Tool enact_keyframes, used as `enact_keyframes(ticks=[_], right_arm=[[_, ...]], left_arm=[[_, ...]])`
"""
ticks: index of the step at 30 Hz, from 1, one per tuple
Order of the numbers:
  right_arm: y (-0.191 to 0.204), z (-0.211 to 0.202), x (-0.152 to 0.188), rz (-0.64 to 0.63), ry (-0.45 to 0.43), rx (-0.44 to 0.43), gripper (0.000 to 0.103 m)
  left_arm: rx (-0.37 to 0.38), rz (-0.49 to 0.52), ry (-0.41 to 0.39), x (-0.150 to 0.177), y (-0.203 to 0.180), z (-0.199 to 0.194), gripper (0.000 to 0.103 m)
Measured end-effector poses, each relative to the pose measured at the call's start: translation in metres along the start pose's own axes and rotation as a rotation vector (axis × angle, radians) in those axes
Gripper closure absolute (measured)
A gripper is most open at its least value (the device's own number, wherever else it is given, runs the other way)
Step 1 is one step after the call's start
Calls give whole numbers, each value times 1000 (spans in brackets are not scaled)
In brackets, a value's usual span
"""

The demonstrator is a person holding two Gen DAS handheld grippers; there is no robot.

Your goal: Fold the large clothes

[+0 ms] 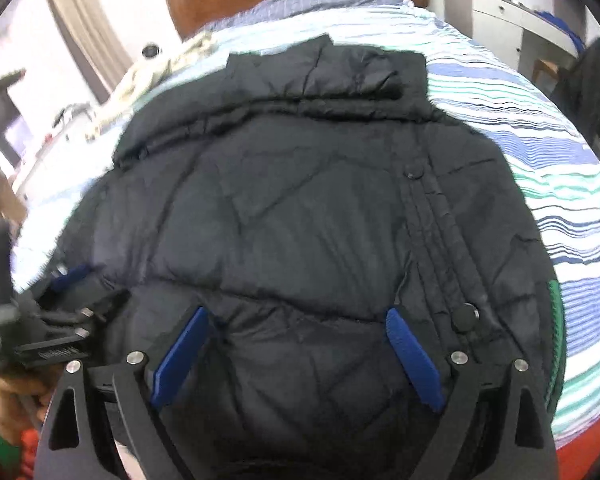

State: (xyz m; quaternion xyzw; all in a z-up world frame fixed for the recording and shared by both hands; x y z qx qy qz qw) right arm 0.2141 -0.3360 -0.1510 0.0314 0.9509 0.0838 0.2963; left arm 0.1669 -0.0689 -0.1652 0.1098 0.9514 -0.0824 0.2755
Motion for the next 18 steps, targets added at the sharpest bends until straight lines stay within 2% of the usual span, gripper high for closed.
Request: enact_keyframes(ticks=[5,9,13,18], right_arm=[[1,-39,-10,-21,-114,10,10],[5,-57,-12,-71,-164,33,10],[12,-57,-4,-106,-169,42,10],[21,-55,6,-103,-153,9,10]], left_arm=[[-1,-2,0,0,0,-1,0],[-4,-2,2,-1,0,0,0],[-4,-7,7,-2,0,-1,0],[-5,-33,16,-3,-1,-10,1]])
Point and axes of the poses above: each gripper's, at about its wrist camera, not at the fingertips, and z roughly the way its jaws point, y to its left, x to its underside, the point moved 6 cm from there along z, roughly the way its jaws point, and after that the axes turned 3 degrees about x, right-handed, at the moved point
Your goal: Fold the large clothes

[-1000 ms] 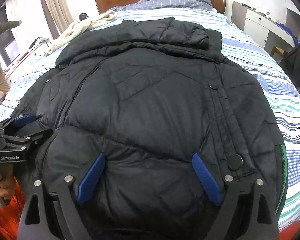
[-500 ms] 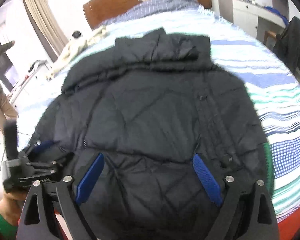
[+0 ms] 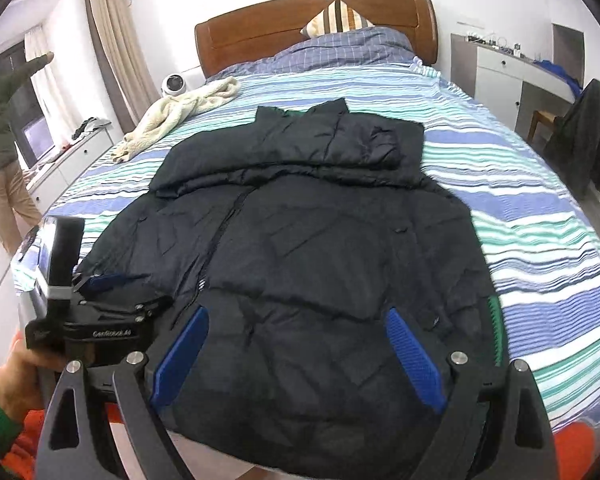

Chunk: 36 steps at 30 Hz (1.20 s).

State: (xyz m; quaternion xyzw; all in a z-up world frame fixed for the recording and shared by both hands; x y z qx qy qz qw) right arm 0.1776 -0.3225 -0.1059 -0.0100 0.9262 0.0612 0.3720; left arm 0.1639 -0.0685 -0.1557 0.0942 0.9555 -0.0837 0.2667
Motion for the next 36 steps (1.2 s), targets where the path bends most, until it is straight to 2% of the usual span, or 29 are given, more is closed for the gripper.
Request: enact_keyframes(ticks=[4,7,12,15,19,22,24,25,27,29,31,34,36], right_arm=[[6,-5,-1,-25,-18,-11,10],[10,-9,-4,-45,-33,-16,10],[7,-11,-6,-50,-46,-12,10],[-1,-19,-8,-59,-51,3,10],[-34,-41,-10,-94,-58,112,10],[-78,-56,1,-78,-16,196,10],[-103,-57,13,-36,38,208,10],[-116,-56,21,0,70,209,10],[-135,-53,33,78,117,196,10],[-146,-46,41,155,154,159,10],[-149,-35,50,211,194,96,10],[-139,-14,67,238,264,3,10],[-131,-5,73,227,288,-32,10]], left_arm=[[68,-29,-30,3,-1,-22,1],[87,-51,-49,7,2,-39,1],[67,-59,-77,8,18,-65,1],[35,-81,-105,7,45,-88,1],[-26,-164,-120,12,99,-113,0],[-49,-283,-103,27,146,-117,1],[-8,-336,-76,38,158,-111,1],[43,-346,-61,43,158,-106,1],[132,-330,-39,49,148,-94,1],[172,-319,-3,53,139,-77,1],[178,-312,67,60,130,-53,1],[141,-250,80,58,115,-44,1],[148,-227,86,57,108,-46,1]])
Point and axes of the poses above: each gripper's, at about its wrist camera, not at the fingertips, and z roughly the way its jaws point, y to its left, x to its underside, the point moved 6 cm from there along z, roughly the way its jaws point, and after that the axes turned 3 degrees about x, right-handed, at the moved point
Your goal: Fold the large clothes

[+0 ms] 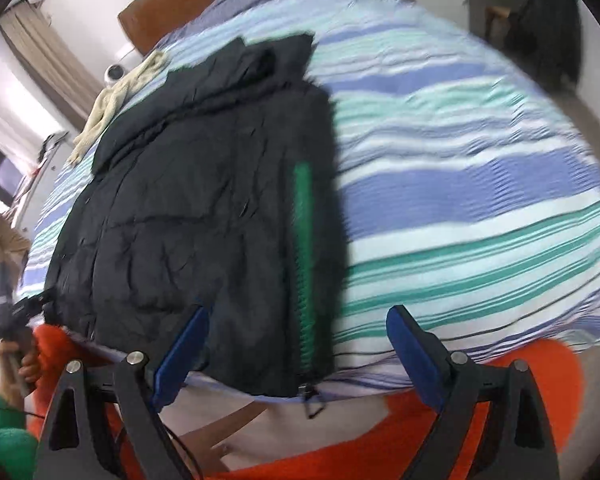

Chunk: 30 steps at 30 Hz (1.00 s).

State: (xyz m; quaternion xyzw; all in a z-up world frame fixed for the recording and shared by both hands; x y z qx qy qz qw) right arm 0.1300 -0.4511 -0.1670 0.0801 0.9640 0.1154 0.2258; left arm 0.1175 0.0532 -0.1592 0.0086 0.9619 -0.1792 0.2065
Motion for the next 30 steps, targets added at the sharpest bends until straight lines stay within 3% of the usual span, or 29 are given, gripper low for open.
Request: enact_keyframes(ticks=[2,4,6,7,8,9,10,12,16,21,25,30], right_arm=[[8,13,5,-12,29,-18,10],[12,19,8,-14,36,-41,10],[18,20,7,-12,32,-61,12],[20,19,5,-12,31,-68,24],[22,16,4,-16,32,-75,32],[23,11,1,-20,33,-74,51],[23,9,-3,-17,35,-76,67],[23,2,-7,8,45,-109,72],[33,-20,-23,-15,18,-154,84],[45,-57,-40,-65,-39,-178,86],[48,-69,-33,-98,-29,-161,86],[43,-81,3,-90,48,-167,86]], left_arm=[[15,3,21,5,-5,2,2],[16,6,47,9,-7,3,10],[21,6,76,13,-11,3,27],[15,8,85,13,-13,2,31],[6,16,86,12,-12,0,41],[-3,32,90,11,-15,-3,55],[-11,49,93,10,-18,-7,62],[-12,73,88,5,-24,-15,77],[-16,132,29,-10,-40,-43,83],[27,144,-38,-24,-51,-77,84],[26,144,2,-4,-40,-85,85],[15,157,84,29,-36,-92,85]])
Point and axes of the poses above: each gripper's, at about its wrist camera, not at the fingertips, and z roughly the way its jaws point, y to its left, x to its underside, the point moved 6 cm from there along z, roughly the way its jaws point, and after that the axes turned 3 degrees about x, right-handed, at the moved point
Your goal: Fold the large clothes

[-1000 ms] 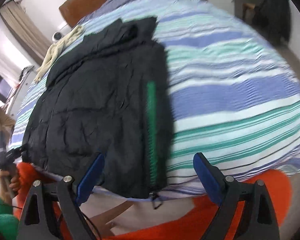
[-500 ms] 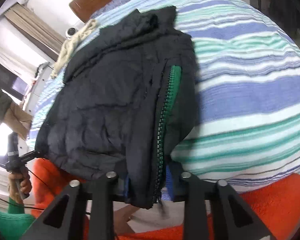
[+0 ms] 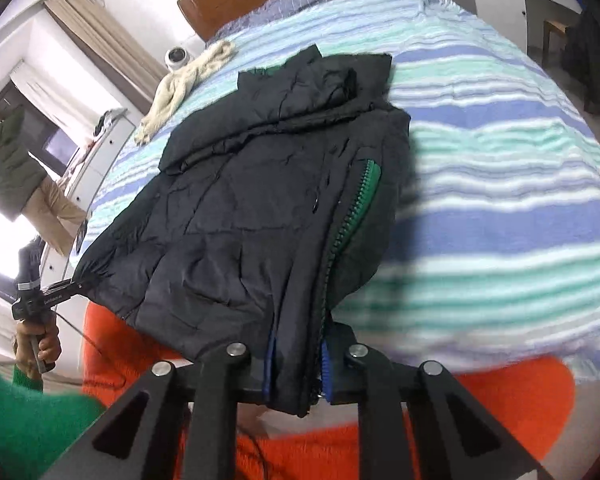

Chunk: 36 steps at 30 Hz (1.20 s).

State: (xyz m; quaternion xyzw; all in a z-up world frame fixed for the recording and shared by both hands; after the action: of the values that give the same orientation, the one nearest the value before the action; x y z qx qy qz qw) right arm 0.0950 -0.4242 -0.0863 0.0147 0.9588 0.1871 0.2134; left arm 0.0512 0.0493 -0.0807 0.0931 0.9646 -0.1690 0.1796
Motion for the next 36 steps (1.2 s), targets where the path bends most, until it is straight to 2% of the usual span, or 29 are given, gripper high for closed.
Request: enact_keyframes(ticks=[4,7,10,13,14,16,18,22,24,26,28,29,31,32,33,34,35,36], right_arm=[[7,-21,30,66,69,-57,86],[13,-49,31,138,49,-142,86],[17,-74,7,165,-35,-200,86],[21,-79,-32,139,-133,-227,86],[21,-74,-55,119,-169,-230,86],[20,-61,-96,82,-224,-228,86],[13,-39,-133,77,-256,-230,86],[-5,20,-187,149,-283,-222,86],[-18,58,-205,194,-286,-197,86],[-29,92,-211,240,-285,-163,84],[-38,113,-210,271,-245,-143,76],[-41,120,-207,289,-227,-150,73],[-42,121,-209,324,-233,-172,67],[-39,116,-210,329,-237,-198,63],[-37,110,-211,324,-239,-216,51],[-36,103,-211,316,-246,-232,38],[-33,94,-214,301,-258,-249,30],[-29,84,-217,275,-277,-248,13]], left_arm=[[33,16,50,19,-4,-28,85],[76,23,40,14,-8,-58,85],[138,16,-78,-28,-11,-89,85],[210,-17,-201,-84,-2,-103,85],[219,-31,-225,-98,-1,-102,84],[229,-50,-277,-139,4,-90,84],[219,-80,-298,-179,12,-65,84],[131,-97,-292,-239,31,5,79],[82,-101,-276,-240,40,34,74],[36,-91,-222,-238,47,56,67],[20,-96,-160,-240,51,72,64],[35,-106,-152,-241,52,69,63],[106,-135,-156,-239,53,53,51],[145,-155,-178,-239,55,41,31],[173,-169,-213,-241,59,29,6],[192,-177,-255,-242,61,17,0],[204,-179,-295,-243,62,6,1],[211,-173,-301,-243,65,0,1]])
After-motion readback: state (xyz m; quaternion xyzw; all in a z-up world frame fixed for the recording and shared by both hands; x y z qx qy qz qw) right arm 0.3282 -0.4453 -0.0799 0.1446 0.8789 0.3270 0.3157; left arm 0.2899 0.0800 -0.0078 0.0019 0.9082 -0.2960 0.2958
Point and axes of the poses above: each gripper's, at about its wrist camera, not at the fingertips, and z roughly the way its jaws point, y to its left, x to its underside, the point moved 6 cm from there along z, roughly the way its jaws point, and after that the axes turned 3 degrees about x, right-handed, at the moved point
